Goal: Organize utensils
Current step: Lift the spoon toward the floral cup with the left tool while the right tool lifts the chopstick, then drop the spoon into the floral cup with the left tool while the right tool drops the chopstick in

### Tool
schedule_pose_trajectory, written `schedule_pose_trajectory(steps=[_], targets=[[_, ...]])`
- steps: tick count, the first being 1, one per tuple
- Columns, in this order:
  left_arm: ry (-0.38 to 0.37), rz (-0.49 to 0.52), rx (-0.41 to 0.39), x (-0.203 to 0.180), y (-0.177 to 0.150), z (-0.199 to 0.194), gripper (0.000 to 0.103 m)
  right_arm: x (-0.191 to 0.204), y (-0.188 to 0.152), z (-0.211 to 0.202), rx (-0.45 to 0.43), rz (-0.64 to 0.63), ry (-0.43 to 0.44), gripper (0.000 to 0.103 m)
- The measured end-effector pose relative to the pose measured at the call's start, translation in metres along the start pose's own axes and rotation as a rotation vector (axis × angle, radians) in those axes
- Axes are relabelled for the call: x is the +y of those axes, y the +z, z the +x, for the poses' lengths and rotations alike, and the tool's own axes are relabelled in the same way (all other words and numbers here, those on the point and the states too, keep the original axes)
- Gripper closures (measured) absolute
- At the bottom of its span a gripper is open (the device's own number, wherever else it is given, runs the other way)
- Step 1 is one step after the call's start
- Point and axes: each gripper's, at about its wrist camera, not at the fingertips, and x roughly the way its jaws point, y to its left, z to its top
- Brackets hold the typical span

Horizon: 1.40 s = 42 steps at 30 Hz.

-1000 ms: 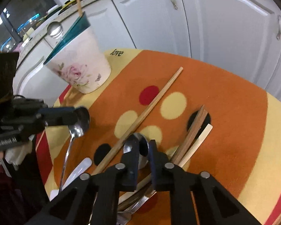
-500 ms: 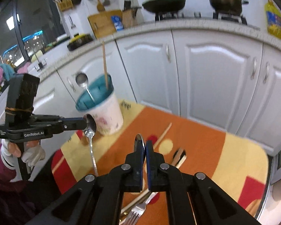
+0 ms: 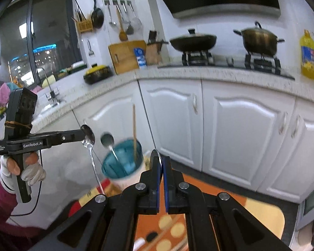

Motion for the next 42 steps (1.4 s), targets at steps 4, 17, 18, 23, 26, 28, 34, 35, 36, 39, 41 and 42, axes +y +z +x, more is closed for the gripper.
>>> schedule_pose_trajectory(steps=[4, 17, 18, 23, 26, 28, 34, 35, 36, 39, 41, 42], targets=[[0.079, 0.002, -0.048, 0.018, 0.025, -0.005, 0.102, 0.019, 0.026, 0.022, -0.026, -0.028, -0.023, 0.101], [0.325, 0.038, -0.103, 0.061, 0.049, 0.043, 0.102, 0.053, 0.056, 0.118, -0.029, -0.170, -0.186, 0.101], [0.335, 0.045, -0.099, 0.061, 0.047, 0.049, 0.102, 0.054, 0.053, 0.127, -0.021, -0.184, -0.196, 0.101], [0.357, 0.069, -0.055, 0.063, 0.029, 0.078, 0.102, 0.054, 0.034, 0.158, 0.041, -0.186, -0.177, 0.101], [0.344, 0.075, -0.023, 0.062, 0.018, 0.091, 0.102, 0.056, 0.018, 0.170, 0.085, -0.194, -0.154, 0.100], [0.334, 0.078, -0.003, 0.061, 0.012, 0.098, 0.102, 0.057, 0.009, 0.174, 0.111, -0.201, -0.139, 0.100], [0.308, 0.059, 0.041, 0.057, 0.003, 0.111, 0.101, 0.048, -0.001, 0.177, 0.174, -0.117, -0.024, 0.097], [0.300, 0.051, 0.046, 0.057, 0.003, 0.111, 0.101, 0.044, -0.002, 0.177, 0.189, -0.085, 0.009, 0.095], [0.295, 0.047, 0.047, 0.057, 0.003, 0.111, 0.101, 0.042, -0.003, 0.175, 0.189, -0.066, 0.023, 0.092], [0.289, 0.045, 0.044, 0.055, 0.002, 0.107, 0.097, 0.035, -0.005, 0.167, 0.172, -0.021, 0.053, 0.087], [0.284, 0.039, 0.046, 0.054, 0.002, 0.103, 0.091, 0.033, -0.005, 0.162, 0.170, 0.001, 0.062, 0.087], [0.277, 0.033, 0.045, 0.053, 0.002, 0.100, 0.085, 0.032, -0.005, 0.160, 0.169, 0.007, 0.060, 0.087]])
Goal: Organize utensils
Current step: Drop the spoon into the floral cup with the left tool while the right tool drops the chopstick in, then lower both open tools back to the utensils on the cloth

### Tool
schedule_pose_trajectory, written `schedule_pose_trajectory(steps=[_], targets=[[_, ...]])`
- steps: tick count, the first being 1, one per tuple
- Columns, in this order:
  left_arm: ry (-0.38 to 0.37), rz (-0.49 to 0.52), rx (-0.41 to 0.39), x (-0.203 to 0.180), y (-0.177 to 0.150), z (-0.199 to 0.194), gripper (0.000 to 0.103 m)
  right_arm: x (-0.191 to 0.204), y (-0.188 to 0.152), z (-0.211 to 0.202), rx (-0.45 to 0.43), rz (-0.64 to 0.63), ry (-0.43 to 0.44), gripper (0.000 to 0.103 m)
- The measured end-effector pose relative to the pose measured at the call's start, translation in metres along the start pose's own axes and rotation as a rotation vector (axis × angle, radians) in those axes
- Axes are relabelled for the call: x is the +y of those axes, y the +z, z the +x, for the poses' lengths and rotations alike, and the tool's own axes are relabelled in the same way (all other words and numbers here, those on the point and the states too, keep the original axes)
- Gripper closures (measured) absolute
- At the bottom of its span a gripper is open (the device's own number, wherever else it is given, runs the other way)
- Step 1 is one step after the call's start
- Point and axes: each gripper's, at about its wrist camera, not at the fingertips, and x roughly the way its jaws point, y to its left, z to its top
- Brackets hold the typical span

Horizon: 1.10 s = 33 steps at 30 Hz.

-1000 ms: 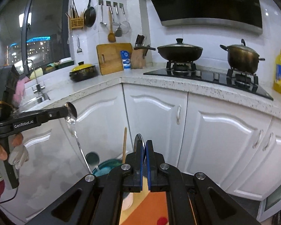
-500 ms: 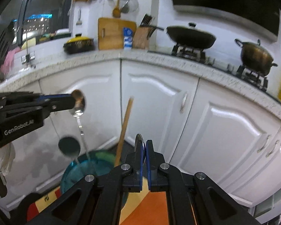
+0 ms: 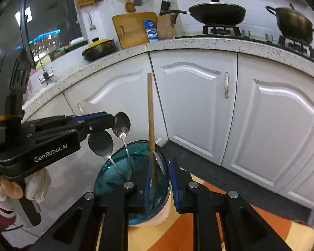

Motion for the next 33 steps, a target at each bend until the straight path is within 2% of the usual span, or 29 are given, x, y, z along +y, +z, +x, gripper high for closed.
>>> schedule_pose_trajectory(steps=[1, 4, 7, 13, 16, 24, 27, 28, 33], targets=[[-0.010, -0.009, -0.003, 0.001, -0.001, -0.004, 0.077, -0.001, -0.001, -0.004, -0.005, 0.005, -0.002, 0.087], [-0.025, -0.024, -0.012, 0.002, -0.003, -0.015, 0.064, -0.001, -0.005, -0.012, -0.007, 0.021, 0.004, 0.085], [-0.028, -0.025, -0.011, -0.002, -0.007, -0.024, 0.063, 0.000, -0.011, -0.022, -0.012, 0.024, -0.009, 0.075], [-0.019, -0.004, -0.023, -0.017, -0.020, -0.038, 0.062, 0.000, -0.025, -0.039, -0.013, 0.049, -0.035, 0.075], [-0.021, 0.006, -0.025, -0.026, -0.028, -0.044, 0.062, 0.001, -0.034, -0.049, -0.013, 0.049, -0.068, 0.066], [-0.041, 0.035, -0.015, -0.051, -0.045, -0.056, 0.061, -0.006, -0.058, -0.083, -0.010, 0.061, -0.129, 0.065], [-0.053, 0.045, -0.010, -0.061, -0.050, -0.060, 0.054, -0.011, -0.066, -0.095, -0.019, 0.080, -0.146, 0.063], [-0.058, 0.046, -0.010, -0.064, -0.052, -0.061, 0.054, -0.013, -0.069, -0.099, -0.020, 0.086, -0.153, 0.059], [-0.079, 0.058, 0.007, -0.079, -0.058, -0.062, 0.053, -0.026, -0.086, -0.118, -0.010, 0.109, -0.192, 0.058]])
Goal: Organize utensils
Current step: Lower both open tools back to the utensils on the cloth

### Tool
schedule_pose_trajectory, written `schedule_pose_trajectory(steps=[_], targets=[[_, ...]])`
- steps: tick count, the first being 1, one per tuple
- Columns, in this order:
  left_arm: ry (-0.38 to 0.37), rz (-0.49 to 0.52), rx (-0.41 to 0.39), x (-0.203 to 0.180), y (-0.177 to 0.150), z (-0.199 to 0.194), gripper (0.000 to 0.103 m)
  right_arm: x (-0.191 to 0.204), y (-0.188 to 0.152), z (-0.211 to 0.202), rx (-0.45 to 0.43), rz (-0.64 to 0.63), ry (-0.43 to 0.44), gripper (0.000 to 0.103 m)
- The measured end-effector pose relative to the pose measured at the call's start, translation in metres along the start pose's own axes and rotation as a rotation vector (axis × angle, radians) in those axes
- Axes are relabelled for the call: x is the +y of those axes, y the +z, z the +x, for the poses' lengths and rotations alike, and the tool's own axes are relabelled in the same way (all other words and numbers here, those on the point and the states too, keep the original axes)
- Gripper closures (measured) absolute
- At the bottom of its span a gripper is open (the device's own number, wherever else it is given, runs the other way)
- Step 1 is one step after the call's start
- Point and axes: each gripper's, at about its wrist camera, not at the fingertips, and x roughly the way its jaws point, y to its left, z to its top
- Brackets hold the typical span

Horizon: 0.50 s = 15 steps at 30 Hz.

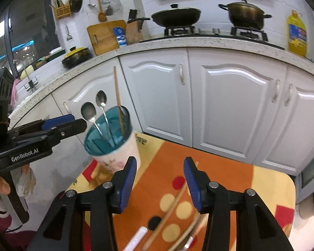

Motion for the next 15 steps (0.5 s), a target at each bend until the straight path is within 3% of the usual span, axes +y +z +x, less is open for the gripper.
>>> schedule_pose_trajectory(steps=[7, 15], targets=[[-0.057, -0.003, 0.034, -0.014, -0.006, 0.004, 0.052, -0.033, -0.026, -0.011, 0.026, 0.057, -0.057, 0.058], [-0.120, -0.005, 0.126, -0.027, -0.026, 0.027, 0.052, -0.064, -0.063, 0.023, 0.139, 0.143, -0.055, 0.058]])
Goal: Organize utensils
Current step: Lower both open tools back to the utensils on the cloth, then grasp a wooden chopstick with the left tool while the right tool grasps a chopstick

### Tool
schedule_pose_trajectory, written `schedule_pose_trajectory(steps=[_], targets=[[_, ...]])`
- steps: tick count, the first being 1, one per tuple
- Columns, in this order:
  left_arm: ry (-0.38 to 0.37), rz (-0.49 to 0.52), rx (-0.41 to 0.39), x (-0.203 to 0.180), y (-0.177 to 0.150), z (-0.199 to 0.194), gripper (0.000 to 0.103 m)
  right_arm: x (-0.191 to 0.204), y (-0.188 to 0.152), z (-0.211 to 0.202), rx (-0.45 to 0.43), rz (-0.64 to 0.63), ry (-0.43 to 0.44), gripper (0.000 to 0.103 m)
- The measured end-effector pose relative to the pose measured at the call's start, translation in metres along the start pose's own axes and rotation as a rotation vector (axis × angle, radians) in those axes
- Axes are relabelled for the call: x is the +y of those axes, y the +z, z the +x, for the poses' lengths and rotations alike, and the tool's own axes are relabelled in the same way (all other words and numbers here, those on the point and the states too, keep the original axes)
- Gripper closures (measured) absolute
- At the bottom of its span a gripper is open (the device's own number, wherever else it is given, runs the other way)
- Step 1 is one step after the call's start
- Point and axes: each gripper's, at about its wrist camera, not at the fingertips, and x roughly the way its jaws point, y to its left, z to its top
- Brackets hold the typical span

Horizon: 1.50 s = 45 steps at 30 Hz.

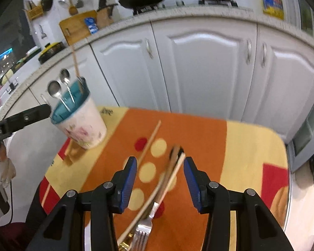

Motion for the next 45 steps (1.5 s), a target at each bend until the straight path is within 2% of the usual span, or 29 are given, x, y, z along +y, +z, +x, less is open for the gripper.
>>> schedule_pose_trajectory(steps=[1, 6, 21, 24, 26, 31, 39, 45], targets=[[-0.003, 0.005, 0.012, -0.002, -0.002, 0.004, 0.052, -0.003, -0.003, 0.006, 0.012, 0.012, 0.004, 0.059], [-0.019, 0.028, 0.073, -0.012, -0.013, 0.027, 0.052, -0.015, -0.007, 0.045, 0.099, 0.048, 0.008, 0.073], [-0.048, 0.043, 0.194, -0.032, -0.014, 0.094, 0.052, -0.019, 0.015, 0.090, 0.157, 0.000, -0.013, 0.080], [-0.042, 0.040, 0.207, -0.035, -0.014, 0.104, 0.052, -0.019, 0.019, 0.093, 0.154, -0.008, -0.010, 0.084], [-0.036, 0.032, 0.216, -0.036, -0.012, 0.110, 0.052, -0.018, 0.020, 0.096, 0.158, -0.016, -0.009, 0.091], [-0.019, 0.015, 0.231, -0.039, -0.007, 0.127, 0.052, -0.017, 0.018, 0.090, 0.142, -0.053, -0.037, 0.091], [-0.012, 0.011, 0.259, -0.049, 0.000, 0.161, 0.052, -0.052, 0.005, 0.062, 0.113, 0.095, 0.007, 0.091], [0.002, -0.004, 0.275, -0.051, 0.009, 0.186, 0.052, -0.070, -0.006, 0.061, 0.135, 0.144, 0.010, 0.091]])
